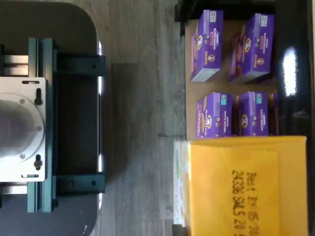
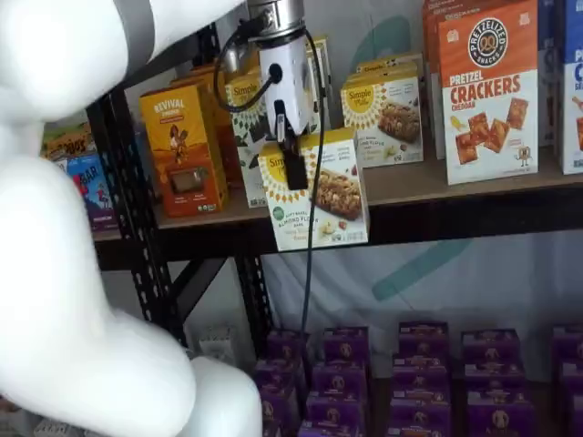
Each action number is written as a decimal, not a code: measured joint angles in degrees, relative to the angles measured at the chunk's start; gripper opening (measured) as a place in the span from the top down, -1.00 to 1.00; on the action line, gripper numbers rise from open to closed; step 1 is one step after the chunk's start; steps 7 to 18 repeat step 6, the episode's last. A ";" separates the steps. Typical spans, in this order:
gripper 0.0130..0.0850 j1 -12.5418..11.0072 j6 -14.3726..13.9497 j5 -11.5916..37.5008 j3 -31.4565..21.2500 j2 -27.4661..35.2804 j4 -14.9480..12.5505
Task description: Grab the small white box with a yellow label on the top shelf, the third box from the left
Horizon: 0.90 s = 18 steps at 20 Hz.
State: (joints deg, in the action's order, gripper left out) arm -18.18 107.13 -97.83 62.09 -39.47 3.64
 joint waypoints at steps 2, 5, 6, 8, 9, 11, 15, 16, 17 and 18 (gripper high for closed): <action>0.33 0.23 -0.20 0.05 -0.92 -0.79 -0.13; 0.33 0.54 -0.50 0.14 -2.12 -1.85 -0.21; 0.33 0.63 -0.58 0.16 -2.41 -2.09 -0.25; 0.33 0.63 -0.58 0.16 -2.41 -2.09 -0.25; 0.33 0.63 -0.58 0.16 -2.41 -2.09 -0.25; 0.33 0.63 -0.58 0.16 -2.41 -2.09 -0.25; 0.33 0.63 -0.58 0.16 -2.41 -2.09 -0.25; 0.33 0.63 -0.58 0.16 -2.41 -2.09 -0.25; 0.33 0.63 -0.58 0.16 -2.41 -2.09 -0.25; 0.33 0.63 -0.58 0.16 -2.41 -2.09 -0.25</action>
